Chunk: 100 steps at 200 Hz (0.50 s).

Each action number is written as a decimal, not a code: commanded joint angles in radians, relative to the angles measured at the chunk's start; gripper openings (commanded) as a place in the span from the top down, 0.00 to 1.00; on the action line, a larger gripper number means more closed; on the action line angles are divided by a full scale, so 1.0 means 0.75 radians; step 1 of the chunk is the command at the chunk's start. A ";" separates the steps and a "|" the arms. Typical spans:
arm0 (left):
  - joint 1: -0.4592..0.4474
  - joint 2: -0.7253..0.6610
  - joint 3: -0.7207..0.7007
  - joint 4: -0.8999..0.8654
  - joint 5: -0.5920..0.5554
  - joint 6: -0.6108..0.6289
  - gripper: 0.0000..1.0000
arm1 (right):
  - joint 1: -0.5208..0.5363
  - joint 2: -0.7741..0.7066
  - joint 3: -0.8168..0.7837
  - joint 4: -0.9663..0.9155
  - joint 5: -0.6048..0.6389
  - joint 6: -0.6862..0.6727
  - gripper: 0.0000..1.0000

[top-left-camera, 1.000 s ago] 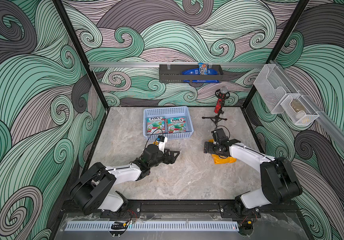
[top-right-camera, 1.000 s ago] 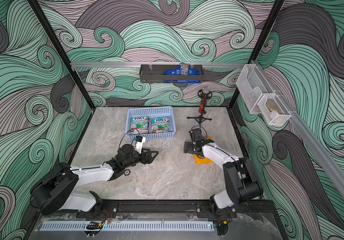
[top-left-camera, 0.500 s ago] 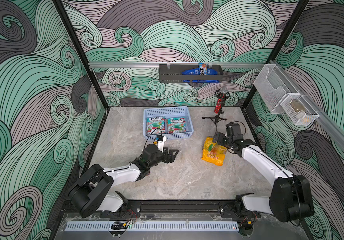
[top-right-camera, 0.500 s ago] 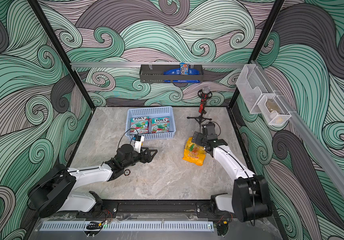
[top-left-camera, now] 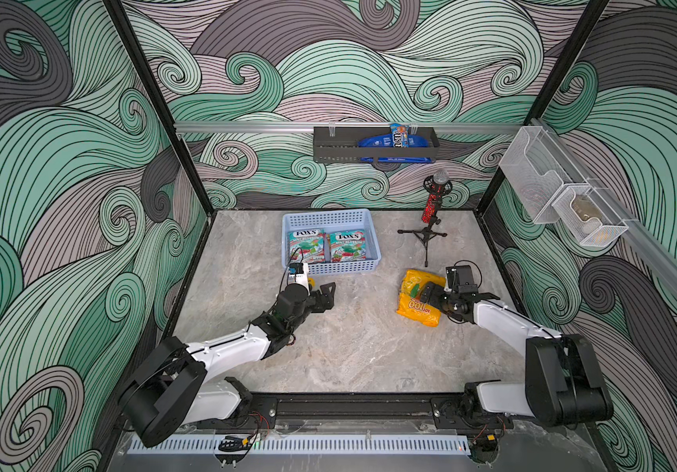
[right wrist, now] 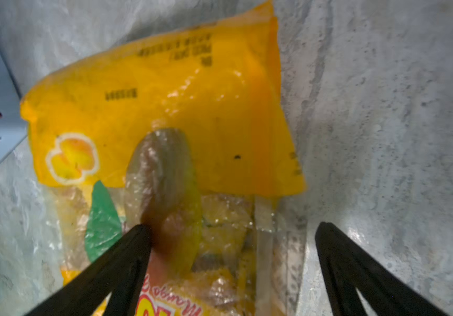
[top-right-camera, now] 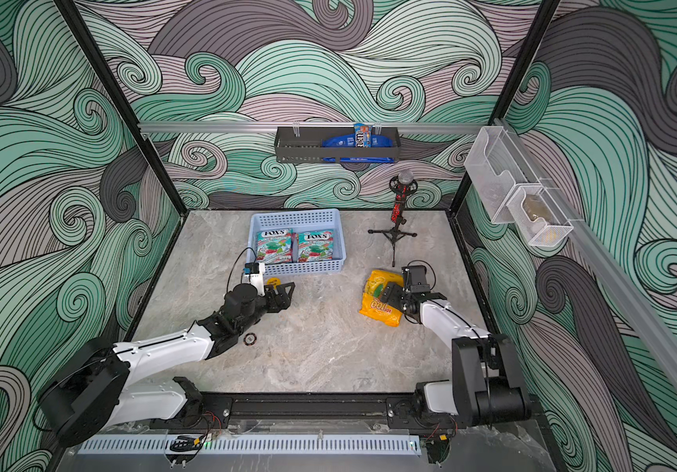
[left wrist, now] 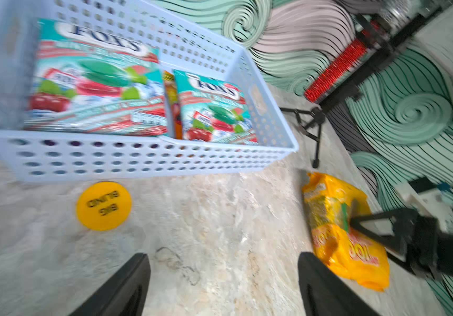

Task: Put the candies in the basket
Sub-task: Pick up the candy at the center of the board.

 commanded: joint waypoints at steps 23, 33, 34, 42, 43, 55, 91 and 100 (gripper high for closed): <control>0.151 -0.194 -0.157 -0.133 -0.371 -0.330 0.10 | -0.004 -0.104 -0.074 0.144 -0.049 0.044 0.48; 0.210 -0.231 -0.201 -0.099 -0.307 -0.353 0.10 | -0.004 -0.113 -0.083 0.149 -0.046 0.044 0.57; 0.216 -0.233 -0.203 -0.097 -0.301 -0.355 0.10 | -0.004 -0.113 -0.083 0.148 -0.046 0.044 0.59; 0.257 -0.249 -0.233 -0.071 -0.257 -0.372 0.10 | -0.005 -0.113 -0.083 0.149 -0.044 0.044 0.67; 0.261 -0.249 -0.235 -0.069 -0.252 -0.374 0.10 | -0.005 -0.113 -0.083 0.149 -0.045 0.043 0.68; 0.300 -0.253 -0.260 -0.045 -0.206 -0.390 0.10 | -0.004 -0.109 -0.085 0.149 -0.044 0.044 0.72; 0.333 -0.194 -0.231 -0.060 -0.151 -0.412 0.10 | -0.004 -0.141 -0.089 0.155 -0.056 0.041 0.83; 0.333 -0.178 -0.226 -0.060 -0.144 -0.418 0.10 | -0.004 -0.161 -0.094 0.168 -0.063 0.036 0.83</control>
